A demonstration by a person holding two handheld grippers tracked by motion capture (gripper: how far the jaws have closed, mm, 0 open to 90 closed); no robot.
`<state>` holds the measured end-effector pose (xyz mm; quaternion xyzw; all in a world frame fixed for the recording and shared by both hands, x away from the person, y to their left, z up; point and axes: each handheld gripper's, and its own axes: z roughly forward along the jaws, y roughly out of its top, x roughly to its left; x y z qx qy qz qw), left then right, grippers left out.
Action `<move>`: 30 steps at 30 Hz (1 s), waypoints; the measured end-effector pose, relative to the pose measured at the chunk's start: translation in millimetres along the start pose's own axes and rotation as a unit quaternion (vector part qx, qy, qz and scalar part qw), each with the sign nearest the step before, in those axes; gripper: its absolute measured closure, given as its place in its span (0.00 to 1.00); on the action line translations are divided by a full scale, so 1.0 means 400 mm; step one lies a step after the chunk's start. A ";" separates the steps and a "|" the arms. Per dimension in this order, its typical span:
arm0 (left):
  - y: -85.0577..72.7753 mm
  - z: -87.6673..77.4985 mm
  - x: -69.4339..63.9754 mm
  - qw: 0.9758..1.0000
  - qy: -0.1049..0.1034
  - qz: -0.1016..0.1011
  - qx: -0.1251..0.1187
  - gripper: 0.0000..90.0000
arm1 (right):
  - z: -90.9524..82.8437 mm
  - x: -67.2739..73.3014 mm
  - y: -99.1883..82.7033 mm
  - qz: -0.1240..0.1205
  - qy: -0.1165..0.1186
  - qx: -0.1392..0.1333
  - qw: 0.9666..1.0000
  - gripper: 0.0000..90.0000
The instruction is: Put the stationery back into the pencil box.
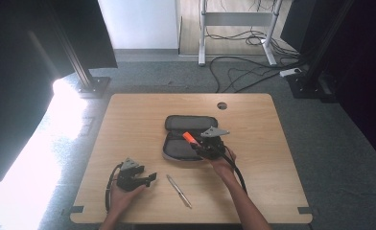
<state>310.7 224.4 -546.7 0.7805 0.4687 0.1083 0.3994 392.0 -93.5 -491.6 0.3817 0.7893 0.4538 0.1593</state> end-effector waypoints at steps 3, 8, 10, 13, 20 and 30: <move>0.000 0.000 0.000 1.000 0.000 0.000 0.000 0.35 | 0.014 -0.005 0.000 -0.002 -0.002 0.008 1.000 0.73; 0.000 0.000 0.001 1.000 -0.001 0.000 0.000 0.35 | 0.039 -0.017 0.001 -0.002 -0.006 0.017 1.000 0.73; 0.000 0.000 0.001 1.000 -0.001 -0.001 0.000 0.35 | 0.049 -0.022 0.001 -0.001 -0.007 0.021 1.000 0.73; 0.000 -0.001 0.001 1.000 -0.001 -0.001 0.000 0.35 | 0.062 -0.028 0.002 0.000 -0.010 0.026 1.000 0.73; 0.000 -0.001 0.001 1.000 -0.002 -0.001 0.000 0.35 | 0.085 -0.035 0.006 0.001 -0.011 0.033 0.999 0.73; 0.000 -0.001 0.002 1.000 -0.002 -0.001 0.000 0.35 | 0.109 -0.034 0.002 0.001 -0.016 0.046 0.999 0.73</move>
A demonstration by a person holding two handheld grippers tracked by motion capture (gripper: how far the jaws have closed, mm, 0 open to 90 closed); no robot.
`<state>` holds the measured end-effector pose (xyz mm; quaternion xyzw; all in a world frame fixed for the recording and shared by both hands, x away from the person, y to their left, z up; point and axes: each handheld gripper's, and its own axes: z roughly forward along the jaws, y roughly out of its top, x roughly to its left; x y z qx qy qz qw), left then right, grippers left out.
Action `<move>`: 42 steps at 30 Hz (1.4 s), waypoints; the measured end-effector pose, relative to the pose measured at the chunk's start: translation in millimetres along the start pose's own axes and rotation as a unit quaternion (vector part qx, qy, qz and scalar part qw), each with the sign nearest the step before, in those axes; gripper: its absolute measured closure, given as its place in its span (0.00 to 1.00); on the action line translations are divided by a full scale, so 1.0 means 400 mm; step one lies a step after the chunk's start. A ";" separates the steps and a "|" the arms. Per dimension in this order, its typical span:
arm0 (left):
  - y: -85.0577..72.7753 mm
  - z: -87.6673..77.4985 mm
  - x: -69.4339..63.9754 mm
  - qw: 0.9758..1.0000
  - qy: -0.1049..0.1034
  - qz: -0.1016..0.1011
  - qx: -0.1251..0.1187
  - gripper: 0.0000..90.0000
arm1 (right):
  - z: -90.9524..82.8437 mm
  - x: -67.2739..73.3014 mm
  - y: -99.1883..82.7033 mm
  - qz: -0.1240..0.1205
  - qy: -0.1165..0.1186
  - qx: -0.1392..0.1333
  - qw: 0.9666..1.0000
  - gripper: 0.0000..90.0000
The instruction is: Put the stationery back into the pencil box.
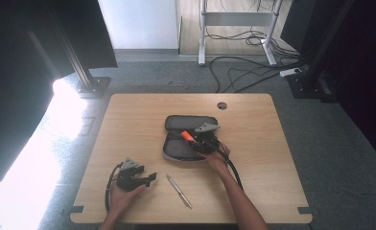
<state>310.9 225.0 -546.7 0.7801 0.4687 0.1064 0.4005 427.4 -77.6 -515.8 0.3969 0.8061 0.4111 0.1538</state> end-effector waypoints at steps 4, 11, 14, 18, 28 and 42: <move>0.000 0.000 0.000 1.000 0.000 0.000 0.000 0.35 | 0.007 0.003 -0.003 -0.005 -0.002 0.007 1.000 0.73; 0.000 0.000 0.000 1.000 0.000 0.000 0.000 0.35 | 0.018 0.002 -0.009 -0.009 -0.009 0.019 1.000 0.73; 0.000 0.000 0.000 1.000 0.000 0.000 0.000 0.35 | 0.020 0.003 -0.011 -0.010 -0.009 0.026 1.000 0.72; 0.000 0.000 0.000 1.000 0.000 0.000 0.000 0.35 | 0.011 0.005 -0.008 -0.008 -0.017 0.018 1.000 0.63; 0.000 0.000 0.000 1.000 0.000 0.000 0.000 0.35 | -0.036 0.015 -0.008 0.012 -0.011 -0.023 1.000 0.54; 0.000 0.000 0.000 1.000 0.000 0.000 0.000 0.35 | -0.101 0.038 -0.048 0.033 0.017 -0.060 0.998 0.51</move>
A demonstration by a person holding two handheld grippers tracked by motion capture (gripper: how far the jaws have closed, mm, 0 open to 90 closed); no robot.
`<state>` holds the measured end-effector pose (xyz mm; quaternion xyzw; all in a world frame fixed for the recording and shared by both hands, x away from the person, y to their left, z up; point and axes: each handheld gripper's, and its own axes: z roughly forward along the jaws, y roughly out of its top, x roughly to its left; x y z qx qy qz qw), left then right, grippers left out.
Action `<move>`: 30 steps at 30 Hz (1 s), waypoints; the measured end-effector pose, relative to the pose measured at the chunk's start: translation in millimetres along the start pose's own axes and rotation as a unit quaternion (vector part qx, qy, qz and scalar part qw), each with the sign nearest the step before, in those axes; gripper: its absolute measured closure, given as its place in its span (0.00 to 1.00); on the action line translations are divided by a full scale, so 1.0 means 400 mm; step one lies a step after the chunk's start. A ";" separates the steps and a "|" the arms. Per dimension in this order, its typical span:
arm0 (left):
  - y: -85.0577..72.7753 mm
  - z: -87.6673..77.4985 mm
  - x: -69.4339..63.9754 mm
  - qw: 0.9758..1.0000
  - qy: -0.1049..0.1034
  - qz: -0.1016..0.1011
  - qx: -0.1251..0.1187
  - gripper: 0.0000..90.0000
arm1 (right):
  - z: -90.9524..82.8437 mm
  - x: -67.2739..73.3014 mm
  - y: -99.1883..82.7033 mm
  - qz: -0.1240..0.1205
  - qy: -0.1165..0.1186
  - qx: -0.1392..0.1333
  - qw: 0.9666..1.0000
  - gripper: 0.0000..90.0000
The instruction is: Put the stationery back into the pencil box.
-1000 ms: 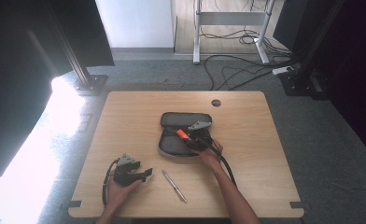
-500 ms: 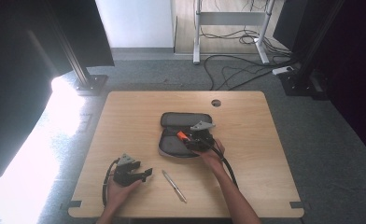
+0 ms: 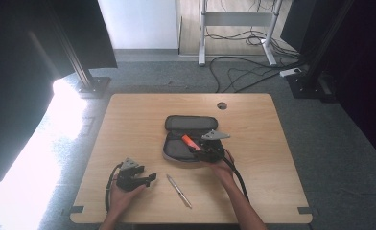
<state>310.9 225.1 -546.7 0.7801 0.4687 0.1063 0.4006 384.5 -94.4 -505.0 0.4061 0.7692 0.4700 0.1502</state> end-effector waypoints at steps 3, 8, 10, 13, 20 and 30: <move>0.000 0.000 0.000 1.000 0.000 0.000 0.000 0.35 | -0.016 0.009 -0.010 0.001 0.004 -0.005 1.000 0.51; 0.000 0.000 0.000 1.000 0.000 0.000 0.000 0.35 | -0.041 0.018 -0.028 0.001 0.006 -0.012 1.000 0.51; 0.000 0.000 0.000 1.000 0.000 0.000 0.000 0.35 | -0.050 0.021 -0.034 0.000 0.006 -0.014 1.000 0.51; 0.000 0.000 0.000 1.000 -0.001 0.000 0.000 0.35 | -0.061 0.024 -0.043 0.002 0.008 -0.017 1.000 0.51; 0.000 0.000 0.000 1.000 0.000 0.000 0.000 0.35 | -0.079 0.031 -0.064 0.004 0.003 -0.019 1.000 0.50; 0.000 0.000 0.000 1.000 0.000 0.000 0.000 0.35 | -0.100 0.041 -0.090 0.011 0.008 -0.023 1.000 0.51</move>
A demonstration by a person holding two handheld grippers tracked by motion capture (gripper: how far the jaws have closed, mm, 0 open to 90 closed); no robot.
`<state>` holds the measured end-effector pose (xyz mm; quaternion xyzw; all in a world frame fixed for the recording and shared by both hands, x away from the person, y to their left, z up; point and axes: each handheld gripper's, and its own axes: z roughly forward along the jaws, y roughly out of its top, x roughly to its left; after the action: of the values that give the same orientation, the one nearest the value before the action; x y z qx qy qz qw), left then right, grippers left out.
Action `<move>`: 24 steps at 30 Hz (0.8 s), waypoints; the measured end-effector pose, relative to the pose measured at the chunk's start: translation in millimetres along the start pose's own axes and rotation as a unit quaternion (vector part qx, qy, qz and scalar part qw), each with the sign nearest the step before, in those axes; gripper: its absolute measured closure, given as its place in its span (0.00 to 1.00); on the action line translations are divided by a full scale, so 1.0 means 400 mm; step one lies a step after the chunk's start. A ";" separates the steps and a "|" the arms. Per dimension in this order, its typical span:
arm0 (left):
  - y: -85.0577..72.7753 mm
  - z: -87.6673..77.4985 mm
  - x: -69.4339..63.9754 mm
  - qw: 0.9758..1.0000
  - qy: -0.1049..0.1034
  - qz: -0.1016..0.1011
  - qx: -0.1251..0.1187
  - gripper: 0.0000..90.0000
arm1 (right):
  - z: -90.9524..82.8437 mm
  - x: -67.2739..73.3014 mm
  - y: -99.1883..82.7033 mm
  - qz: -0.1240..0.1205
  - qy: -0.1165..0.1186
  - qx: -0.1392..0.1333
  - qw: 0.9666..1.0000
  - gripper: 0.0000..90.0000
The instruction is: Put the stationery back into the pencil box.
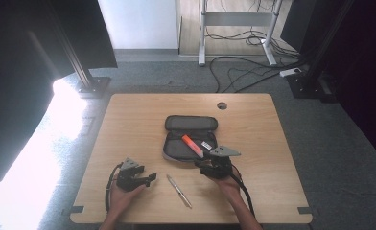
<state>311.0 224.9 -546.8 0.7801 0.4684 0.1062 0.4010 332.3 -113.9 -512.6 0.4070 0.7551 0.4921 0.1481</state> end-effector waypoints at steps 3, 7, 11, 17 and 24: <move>0.000 0.000 0.000 1.000 0.000 0.000 0.000 0.35 | -0.005 0.004 -0.008 -0.002 0.001 0.001 1.000 0.51; 0.000 0.000 0.000 1.000 0.000 0.001 0.000 0.35 | -0.014 0.009 -0.021 0.000 0.005 0.000 1.000 0.51; 0.000 0.000 -0.001 1.000 0.003 0.002 0.001 0.35 | -0.020 0.017 -0.031 -0.003 0.010 0.005 1.000 0.50; 0.000 0.000 -0.002 1.000 0.003 0.002 0.001 0.35 | -0.025 0.032 -0.051 -0.006 0.016 0.012 1.000 0.50; 0.000 0.000 -0.002 1.000 0.003 0.002 0.001 0.35 | -0.029 0.061 -0.059 -0.013 0.030 0.016 0.999 0.51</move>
<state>310.7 224.3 -546.7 0.7808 0.4685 0.1088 0.3987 298.8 -106.9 -523.2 0.3848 0.7722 0.4900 0.1249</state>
